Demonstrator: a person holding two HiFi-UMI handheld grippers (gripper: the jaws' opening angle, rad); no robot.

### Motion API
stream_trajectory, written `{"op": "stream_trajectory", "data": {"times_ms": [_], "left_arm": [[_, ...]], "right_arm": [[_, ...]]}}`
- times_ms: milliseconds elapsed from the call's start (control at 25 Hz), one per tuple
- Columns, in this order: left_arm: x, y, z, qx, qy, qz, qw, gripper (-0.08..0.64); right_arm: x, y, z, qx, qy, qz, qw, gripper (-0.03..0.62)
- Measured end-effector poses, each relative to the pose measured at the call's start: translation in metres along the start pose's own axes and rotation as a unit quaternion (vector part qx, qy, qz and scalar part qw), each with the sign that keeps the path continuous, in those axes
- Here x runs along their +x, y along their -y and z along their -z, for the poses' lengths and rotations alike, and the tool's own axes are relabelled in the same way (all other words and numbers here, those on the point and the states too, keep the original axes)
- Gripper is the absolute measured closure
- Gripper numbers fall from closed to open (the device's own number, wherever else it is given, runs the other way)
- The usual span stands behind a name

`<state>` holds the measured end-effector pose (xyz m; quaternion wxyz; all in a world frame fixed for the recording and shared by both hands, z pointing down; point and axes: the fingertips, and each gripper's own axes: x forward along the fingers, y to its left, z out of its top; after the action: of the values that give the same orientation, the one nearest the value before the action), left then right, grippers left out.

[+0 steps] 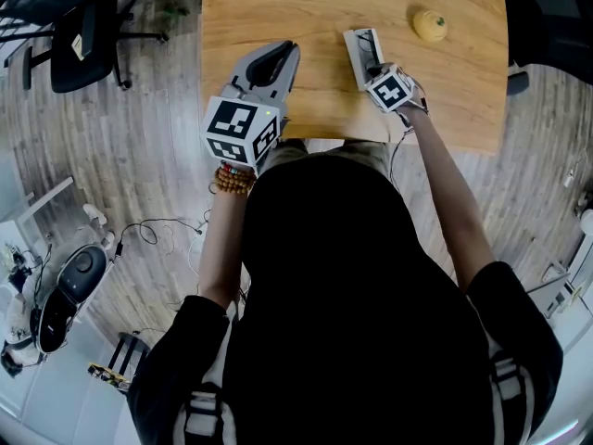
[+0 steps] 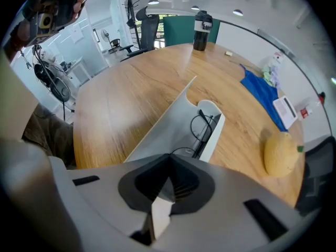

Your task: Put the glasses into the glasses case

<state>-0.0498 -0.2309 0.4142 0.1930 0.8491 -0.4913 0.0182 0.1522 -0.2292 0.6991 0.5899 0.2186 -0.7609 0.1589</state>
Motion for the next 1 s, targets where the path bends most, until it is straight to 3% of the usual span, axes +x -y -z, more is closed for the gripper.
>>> {"op": "stream_trajectory", "data": {"times_ms": [240,480,760,1000], "left_arm": [[0.001,0.001,-0.002,0.003,0.001,0.002,1.0,0.518],[0.001,-0.005,-0.009,0.011,0.006,0.0,0.9999,0.518],[-0.009,-0.021,-0.021,0.017,0.018,-0.01,0.9996,0.518],[-0.014,-0.023,-0.034,0.038,0.03,-0.007,0.9988,0.518]], "right_arm": [[-0.014,0.002,-0.007,0.029,0.024,-0.004,0.999,0.583],[-0.03,0.008,-0.025,0.027,0.071,0.001,0.997,0.583],[-0.078,0.015,-0.078,0.015,0.136,0.037,0.99,0.58],[-0.122,0.014,-0.125,0.007,0.206,0.045,0.977,0.58]]}}
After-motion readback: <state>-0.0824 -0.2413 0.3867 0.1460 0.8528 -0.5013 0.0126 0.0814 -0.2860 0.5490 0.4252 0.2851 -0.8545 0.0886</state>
